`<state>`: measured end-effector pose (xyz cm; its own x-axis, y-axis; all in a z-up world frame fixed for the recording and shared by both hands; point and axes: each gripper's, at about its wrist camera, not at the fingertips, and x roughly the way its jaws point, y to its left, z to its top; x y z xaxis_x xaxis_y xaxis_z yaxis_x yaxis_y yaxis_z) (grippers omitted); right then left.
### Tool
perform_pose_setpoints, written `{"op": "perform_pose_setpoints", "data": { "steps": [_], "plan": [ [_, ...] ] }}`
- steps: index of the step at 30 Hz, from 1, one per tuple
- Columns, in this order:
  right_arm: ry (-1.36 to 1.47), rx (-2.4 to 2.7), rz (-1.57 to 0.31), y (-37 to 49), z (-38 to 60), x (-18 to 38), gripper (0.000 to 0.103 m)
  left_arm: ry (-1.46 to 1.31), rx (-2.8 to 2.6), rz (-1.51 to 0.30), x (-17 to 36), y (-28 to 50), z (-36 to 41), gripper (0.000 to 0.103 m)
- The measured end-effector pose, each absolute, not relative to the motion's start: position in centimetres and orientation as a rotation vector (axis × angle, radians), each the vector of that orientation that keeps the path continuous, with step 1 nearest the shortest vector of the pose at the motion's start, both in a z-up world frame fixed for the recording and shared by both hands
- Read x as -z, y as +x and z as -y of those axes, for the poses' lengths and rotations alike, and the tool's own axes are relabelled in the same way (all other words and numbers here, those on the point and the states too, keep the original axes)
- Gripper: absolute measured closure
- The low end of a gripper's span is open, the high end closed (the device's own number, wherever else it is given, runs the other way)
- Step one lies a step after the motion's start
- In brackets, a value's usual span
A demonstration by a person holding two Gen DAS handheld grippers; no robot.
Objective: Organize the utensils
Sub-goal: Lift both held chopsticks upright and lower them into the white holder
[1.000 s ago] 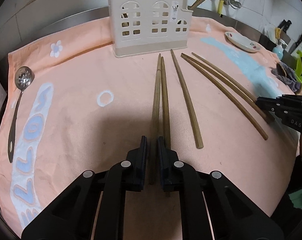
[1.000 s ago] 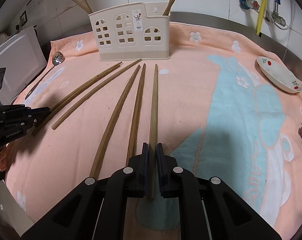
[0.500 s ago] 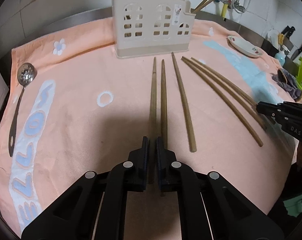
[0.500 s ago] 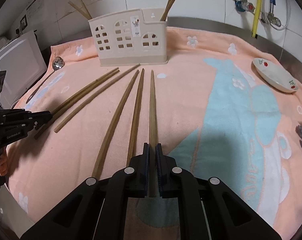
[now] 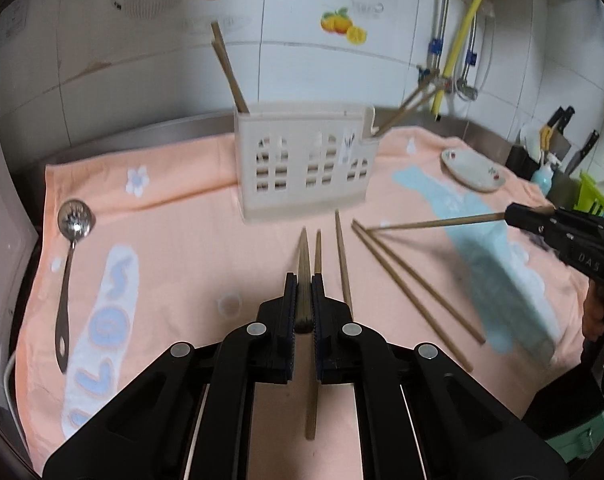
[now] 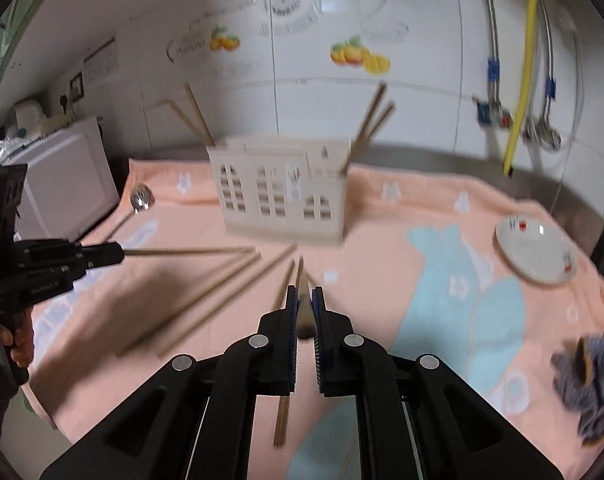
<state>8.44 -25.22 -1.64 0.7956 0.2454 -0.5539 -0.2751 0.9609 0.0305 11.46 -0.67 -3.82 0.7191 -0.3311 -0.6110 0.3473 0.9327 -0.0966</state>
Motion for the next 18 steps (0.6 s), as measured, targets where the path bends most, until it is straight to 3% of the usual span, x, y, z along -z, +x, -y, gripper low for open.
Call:
{"op": "perform_pose_setpoints", "data": {
  "steps": [18],
  "plan": [
    [-0.098, -0.356, -0.550, 15.8, 25.3, -10.4, 0.096, 0.061, 0.411, -0.553, -5.3, 16.0, 1.9, 0.097]
  ]
}}
